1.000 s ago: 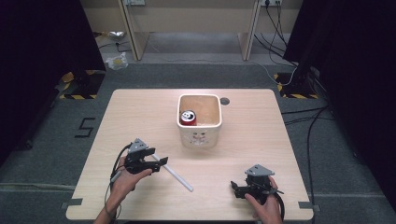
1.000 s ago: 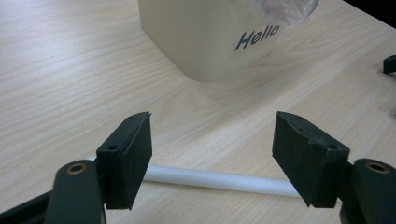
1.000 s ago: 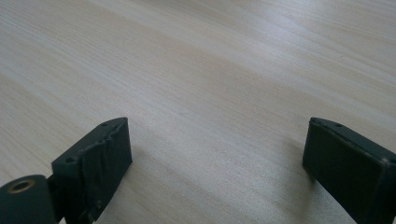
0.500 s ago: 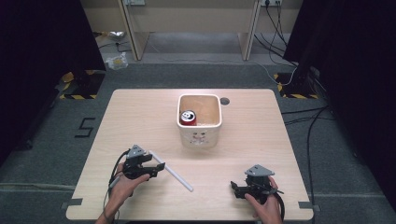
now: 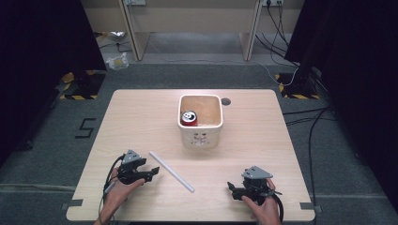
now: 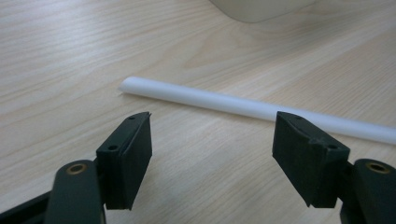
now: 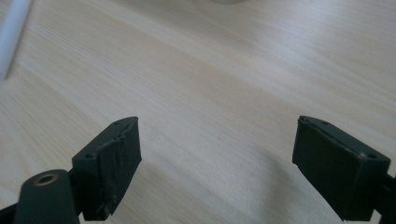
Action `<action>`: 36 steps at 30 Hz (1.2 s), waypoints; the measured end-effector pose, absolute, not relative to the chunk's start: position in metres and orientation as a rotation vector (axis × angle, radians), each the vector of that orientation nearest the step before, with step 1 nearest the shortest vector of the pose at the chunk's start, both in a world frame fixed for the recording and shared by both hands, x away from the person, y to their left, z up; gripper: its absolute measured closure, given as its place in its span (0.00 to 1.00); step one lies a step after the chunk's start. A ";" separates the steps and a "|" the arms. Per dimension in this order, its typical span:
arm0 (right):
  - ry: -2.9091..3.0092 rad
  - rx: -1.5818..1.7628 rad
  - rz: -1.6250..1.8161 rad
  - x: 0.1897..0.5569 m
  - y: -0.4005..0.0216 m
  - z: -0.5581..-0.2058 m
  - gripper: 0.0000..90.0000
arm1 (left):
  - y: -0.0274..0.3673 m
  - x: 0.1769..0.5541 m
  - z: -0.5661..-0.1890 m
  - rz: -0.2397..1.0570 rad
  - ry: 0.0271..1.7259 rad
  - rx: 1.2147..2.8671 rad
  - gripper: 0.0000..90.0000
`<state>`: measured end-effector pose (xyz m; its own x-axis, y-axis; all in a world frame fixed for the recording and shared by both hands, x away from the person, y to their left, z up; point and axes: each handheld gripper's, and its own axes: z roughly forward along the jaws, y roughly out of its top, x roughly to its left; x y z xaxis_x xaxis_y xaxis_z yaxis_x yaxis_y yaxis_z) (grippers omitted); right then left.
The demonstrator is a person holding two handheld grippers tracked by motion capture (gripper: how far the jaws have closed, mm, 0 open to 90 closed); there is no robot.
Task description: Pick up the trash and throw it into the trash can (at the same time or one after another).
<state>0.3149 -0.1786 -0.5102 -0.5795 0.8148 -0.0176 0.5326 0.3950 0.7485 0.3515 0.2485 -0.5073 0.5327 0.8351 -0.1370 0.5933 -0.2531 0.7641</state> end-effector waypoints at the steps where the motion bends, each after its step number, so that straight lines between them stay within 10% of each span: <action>1: 2.271 1.154 1.022 0.315 -0.176 -0.508 0.17 | 0.249 0.351 -0.508 0.379 1.162 1.961 0.31; 36: 2.474 0.840 1.128 0.359 -0.035 -0.480 0.24 | 0.271 0.341 -0.523 0.456 1.133 2.031 0.25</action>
<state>0.3592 -0.0352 -0.4800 -0.7861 0.6176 -0.0247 0.3864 0.5223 0.7602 0.3413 0.2706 -0.5227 0.5439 0.8376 -0.0503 0.5696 -0.3245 0.7552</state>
